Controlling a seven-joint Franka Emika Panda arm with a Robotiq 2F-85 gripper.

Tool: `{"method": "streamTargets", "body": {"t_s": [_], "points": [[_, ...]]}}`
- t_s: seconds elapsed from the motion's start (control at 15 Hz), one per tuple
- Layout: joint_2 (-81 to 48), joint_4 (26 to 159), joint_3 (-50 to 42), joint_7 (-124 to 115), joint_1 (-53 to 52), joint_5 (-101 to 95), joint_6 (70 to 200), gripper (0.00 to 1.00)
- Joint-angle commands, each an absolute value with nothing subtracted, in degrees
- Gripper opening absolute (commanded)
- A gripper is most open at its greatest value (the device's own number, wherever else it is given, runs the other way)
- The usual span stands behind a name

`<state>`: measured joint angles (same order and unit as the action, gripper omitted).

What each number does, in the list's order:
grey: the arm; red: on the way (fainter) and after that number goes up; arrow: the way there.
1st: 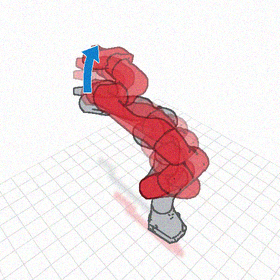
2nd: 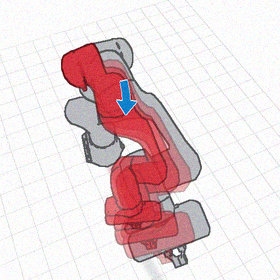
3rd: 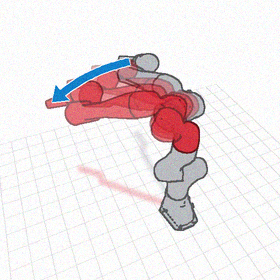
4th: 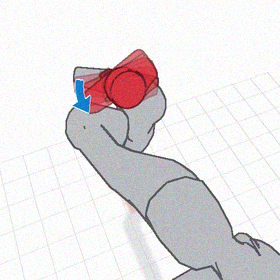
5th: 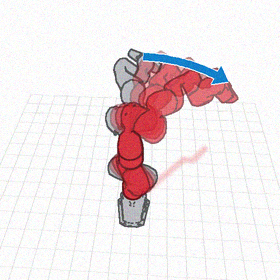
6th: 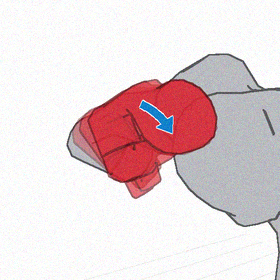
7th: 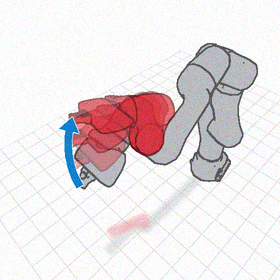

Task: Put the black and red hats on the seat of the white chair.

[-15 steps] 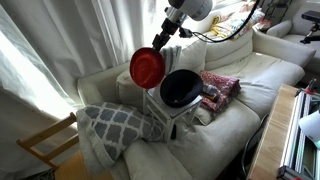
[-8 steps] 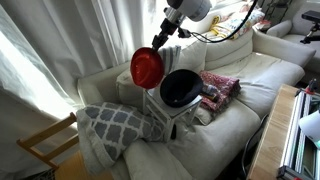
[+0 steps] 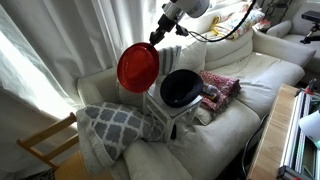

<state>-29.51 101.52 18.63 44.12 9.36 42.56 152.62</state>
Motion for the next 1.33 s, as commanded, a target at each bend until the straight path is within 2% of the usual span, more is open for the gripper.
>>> {"method": "streamTargets", "body": {"t_s": [0.0, 0.33, 0.87, 1.07, 1.2, 1.27], "points": [[-23.9, 103.6, 18.9, 43.3, 9.8, 45.3, 147.0, 0.01], [-12.7, 111.1, 11.7, 33.1, 5.6, 37.8, 144.5, 0.01], [1.0, 130.5, 4.4, 10.9, 0.3, 8.8, 162.8, 0.01], [5.1, 137.7, 1.6, 3.0, 1.4, -4.8, 167.0, 0.01], [8.1, 139.4, 5.3, -2.0, 8.4, -13.7, 165.6, 0.01], [8.5, 138.9, 5.9, -8.7, 8.2, -18.2, 161.9, 0.01]]}}
